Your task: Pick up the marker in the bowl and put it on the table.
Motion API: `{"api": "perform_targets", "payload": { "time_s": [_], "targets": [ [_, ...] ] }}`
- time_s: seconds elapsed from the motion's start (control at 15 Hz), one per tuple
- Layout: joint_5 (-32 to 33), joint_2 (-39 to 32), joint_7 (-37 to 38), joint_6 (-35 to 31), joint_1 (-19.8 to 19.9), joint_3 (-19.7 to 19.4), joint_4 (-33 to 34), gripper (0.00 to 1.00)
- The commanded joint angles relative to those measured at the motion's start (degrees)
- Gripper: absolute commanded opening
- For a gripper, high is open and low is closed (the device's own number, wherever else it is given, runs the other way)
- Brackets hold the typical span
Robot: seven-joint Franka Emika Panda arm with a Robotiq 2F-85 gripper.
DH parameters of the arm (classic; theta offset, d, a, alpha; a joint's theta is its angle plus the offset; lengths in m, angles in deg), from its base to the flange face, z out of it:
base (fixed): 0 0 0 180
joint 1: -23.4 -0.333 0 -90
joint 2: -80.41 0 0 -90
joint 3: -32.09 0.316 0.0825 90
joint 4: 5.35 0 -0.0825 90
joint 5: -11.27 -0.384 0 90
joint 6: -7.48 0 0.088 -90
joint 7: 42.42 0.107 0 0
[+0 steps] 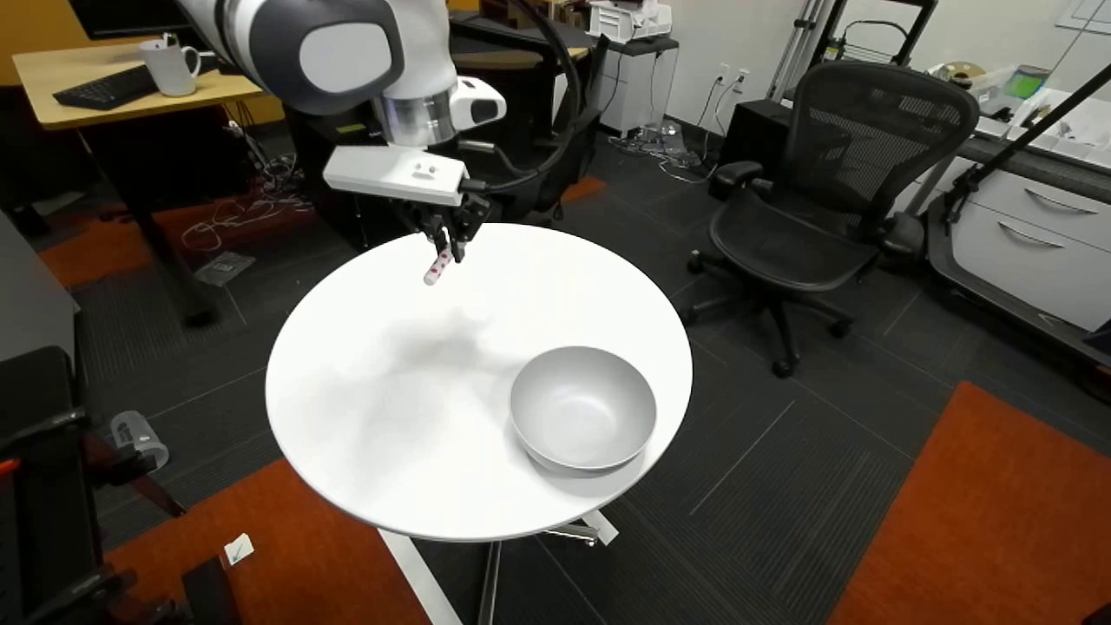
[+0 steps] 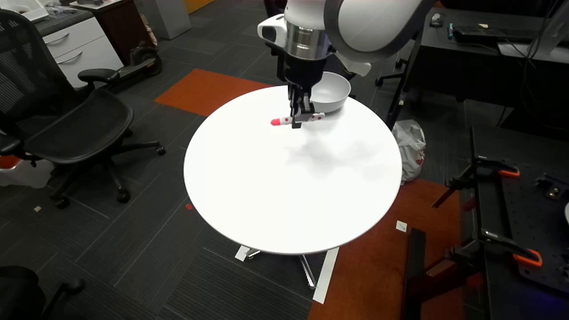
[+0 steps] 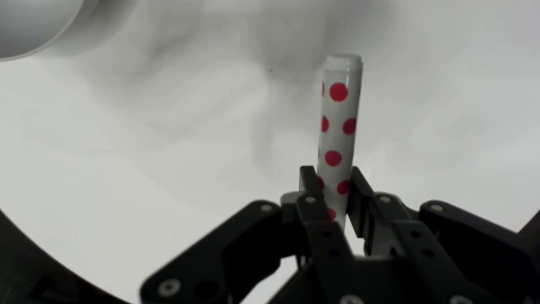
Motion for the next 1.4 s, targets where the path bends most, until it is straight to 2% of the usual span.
{"api": "perform_targets", "payload": {
  "time_s": [0.0, 0.33, 0.67, 0.73, 0.87, 1.2, 1.33],
  "targets": [
    [1.67, -4.77, 0.54, -3.42, 0.92, -0.22, 1.44, 0.05],
    [2.31, -10.78, 0.56, -9.04, 2.31, 0.4, 2.95, 0.05],
    [3.52, -13.51, 1.49, -12.27, 2.41, 0.5, 3.32, 0.07],
    [3.74, -13.61, 1.55, -12.7, 2.37, 0.56, 3.21, 0.45],
    [4.21, -13.41, 1.8, -13.05, 2.2, 0.48, 2.9, 0.51],
    [4.7, -11.83, 2.04, -15.1, 2.22, 0.82, 1.7, 0.9],
    [4.89, -9.55, 2.18, -15.56, 2.14, 1.23, 0.15, 1.0]
  ]
}}
